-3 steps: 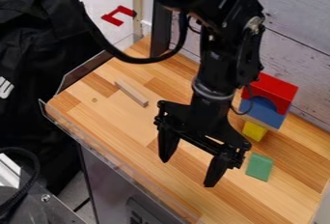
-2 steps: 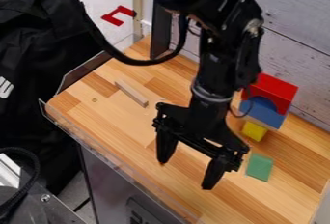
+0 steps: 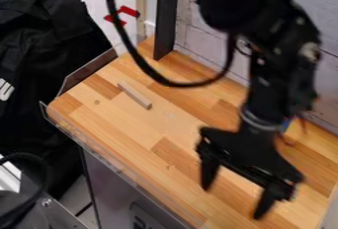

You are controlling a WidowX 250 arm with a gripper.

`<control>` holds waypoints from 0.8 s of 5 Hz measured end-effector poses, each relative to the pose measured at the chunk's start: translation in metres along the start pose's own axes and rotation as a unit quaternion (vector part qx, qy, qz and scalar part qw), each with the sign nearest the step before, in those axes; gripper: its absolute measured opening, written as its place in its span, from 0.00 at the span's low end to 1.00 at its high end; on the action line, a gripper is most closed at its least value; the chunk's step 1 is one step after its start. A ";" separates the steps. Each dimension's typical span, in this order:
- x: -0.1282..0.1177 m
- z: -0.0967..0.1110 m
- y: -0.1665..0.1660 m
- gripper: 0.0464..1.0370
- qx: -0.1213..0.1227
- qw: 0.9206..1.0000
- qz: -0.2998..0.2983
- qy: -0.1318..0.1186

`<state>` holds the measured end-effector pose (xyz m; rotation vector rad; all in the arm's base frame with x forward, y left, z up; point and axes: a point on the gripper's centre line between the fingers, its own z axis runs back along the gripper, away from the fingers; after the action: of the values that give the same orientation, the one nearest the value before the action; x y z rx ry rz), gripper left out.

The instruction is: Put the green cube on top of the red arch

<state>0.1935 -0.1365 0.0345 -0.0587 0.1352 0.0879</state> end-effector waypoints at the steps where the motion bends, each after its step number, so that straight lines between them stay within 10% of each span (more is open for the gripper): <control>1: -0.001 -0.009 -0.028 0.96 -0.021 0.999 0.030 0.003; 4: 0.040 -0.026 -0.040 0.96 0.008 0.996 0.085 0.011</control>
<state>0.2329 -0.1742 0.0050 -0.0316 0.1626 0.2570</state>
